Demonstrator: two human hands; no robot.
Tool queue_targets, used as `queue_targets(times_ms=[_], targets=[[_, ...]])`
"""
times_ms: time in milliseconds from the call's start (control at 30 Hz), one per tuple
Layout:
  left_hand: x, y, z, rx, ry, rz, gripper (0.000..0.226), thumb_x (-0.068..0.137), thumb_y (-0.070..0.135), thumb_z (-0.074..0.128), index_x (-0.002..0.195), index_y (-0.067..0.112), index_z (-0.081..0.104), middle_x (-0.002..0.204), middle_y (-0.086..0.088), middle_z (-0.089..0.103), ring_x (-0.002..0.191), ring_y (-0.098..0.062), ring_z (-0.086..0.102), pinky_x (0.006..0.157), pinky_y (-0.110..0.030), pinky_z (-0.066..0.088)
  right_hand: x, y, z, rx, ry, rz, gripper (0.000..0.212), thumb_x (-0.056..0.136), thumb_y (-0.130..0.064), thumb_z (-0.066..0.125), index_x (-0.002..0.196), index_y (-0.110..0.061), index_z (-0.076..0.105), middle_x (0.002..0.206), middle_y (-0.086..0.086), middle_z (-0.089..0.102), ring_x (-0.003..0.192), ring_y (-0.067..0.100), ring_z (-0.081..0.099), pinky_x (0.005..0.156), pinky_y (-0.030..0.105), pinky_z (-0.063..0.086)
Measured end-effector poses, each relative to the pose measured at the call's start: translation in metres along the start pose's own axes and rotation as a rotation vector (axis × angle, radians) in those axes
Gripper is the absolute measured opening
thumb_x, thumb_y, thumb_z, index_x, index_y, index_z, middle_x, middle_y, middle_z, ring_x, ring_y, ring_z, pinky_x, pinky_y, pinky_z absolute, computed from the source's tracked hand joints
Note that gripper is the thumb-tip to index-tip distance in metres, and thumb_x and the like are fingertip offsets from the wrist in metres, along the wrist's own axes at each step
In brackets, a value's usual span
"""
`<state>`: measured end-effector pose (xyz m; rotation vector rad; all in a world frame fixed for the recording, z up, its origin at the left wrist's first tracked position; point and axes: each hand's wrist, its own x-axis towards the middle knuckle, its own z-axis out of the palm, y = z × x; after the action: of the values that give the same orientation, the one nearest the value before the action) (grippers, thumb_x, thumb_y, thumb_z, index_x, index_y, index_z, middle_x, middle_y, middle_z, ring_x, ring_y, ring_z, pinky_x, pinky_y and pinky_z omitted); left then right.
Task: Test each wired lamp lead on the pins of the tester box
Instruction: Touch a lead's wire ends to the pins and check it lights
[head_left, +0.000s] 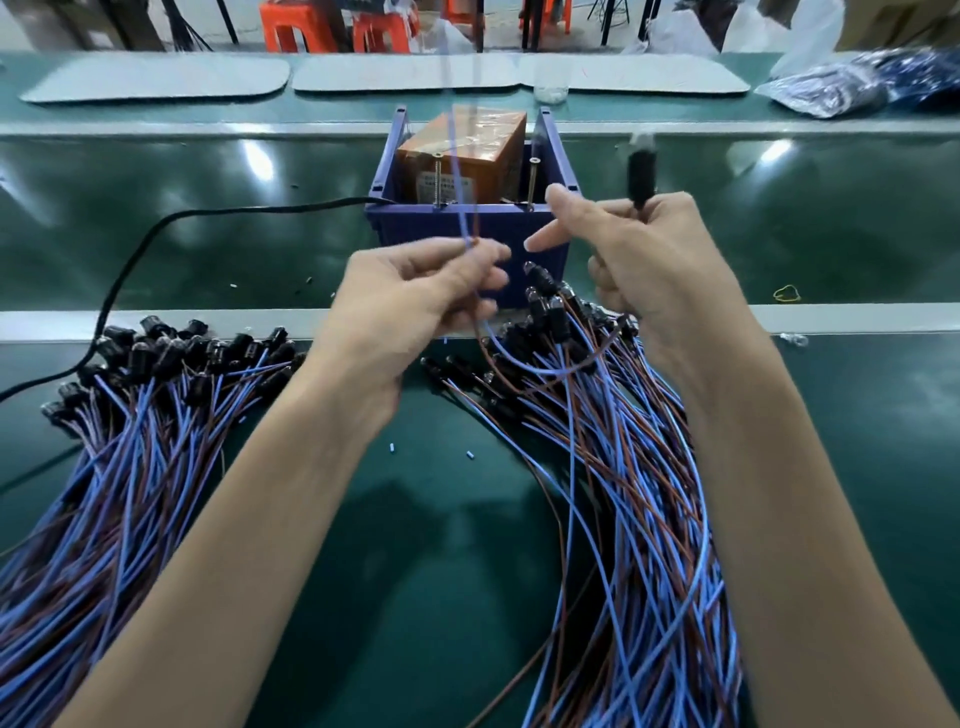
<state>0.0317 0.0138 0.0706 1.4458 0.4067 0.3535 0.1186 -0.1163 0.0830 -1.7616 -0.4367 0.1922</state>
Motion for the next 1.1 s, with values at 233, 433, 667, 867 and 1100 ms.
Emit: queue_targets(times_ms=[233,433,667,867,1100], targets=[[-0.007,-0.010,0.009,0.106,-0.188,-0.063,0.007,0.082,0.015,0.071,0.076,0.012,0.073,0.066,0.001,0.072,0.053,-0.004,0.064,0.052,-0.008,0.045,-0.001,0.002,0.007,0.089,-0.176,0.027,0.018,0.086,-0.029,0.070,0.080,-0.014,0.076,0.062,-0.001,0.062,0.057,0.010,0.062,0.049,0.017,0.045],[-0.006,-0.010,0.009,0.074,-0.193,-0.040,0.021,0.092,0.022,0.060,0.078,0.012,0.071,0.068,0.001,0.073,0.057,-0.006,0.068,0.053,-0.008,0.047,-0.003,0.001,0.005,0.191,-0.161,0.013,0.021,0.090,-0.017,0.065,0.072,-0.006,0.069,0.062,0.000,0.065,0.053,0.009,0.063,0.047,0.012,0.044],[0.006,-0.018,0.002,0.246,0.105,0.185,0.014,0.093,0.017,0.062,0.106,0.021,0.057,0.067,0.007,0.073,0.043,-0.004,0.053,0.053,-0.014,0.045,-0.001,0.003,0.001,0.252,-0.052,0.022,0.026,0.098,-0.021,0.053,0.083,-0.005,0.067,0.051,-0.004,0.058,0.042,0.007,0.056,0.046,0.013,0.042],[0.017,-0.017,-0.011,0.333,0.222,0.257,0.043,0.096,0.005,0.042,0.136,0.022,0.046,0.066,0.017,0.071,0.039,-0.002,0.052,0.046,-0.008,0.038,0.013,0.007,-0.004,0.084,0.064,0.142,0.027,0.097,-0.009,0.044,0.082,-0.014,0.065,0.053,-0.007,0.042,0.039,0.001,0.031,0.037,0.011,0.023],[0.027,-0.023,-0.022,0.353,0.292,0.198,0.021,0.098,0.011,0.045,0.098,0.026,0.061,0.042,0.013,0.054,0.035,-0.003,0.040,0.044,-0.012,0.036,0.015,0.014,-0.001,0.056,0.121,0.136,0.028,0.094,-0.003,0.040,0.106,-0.018,0.061,0.048,-0.013,0.059,0.057,0.000,0.043,0.054,0.018,0.029]])
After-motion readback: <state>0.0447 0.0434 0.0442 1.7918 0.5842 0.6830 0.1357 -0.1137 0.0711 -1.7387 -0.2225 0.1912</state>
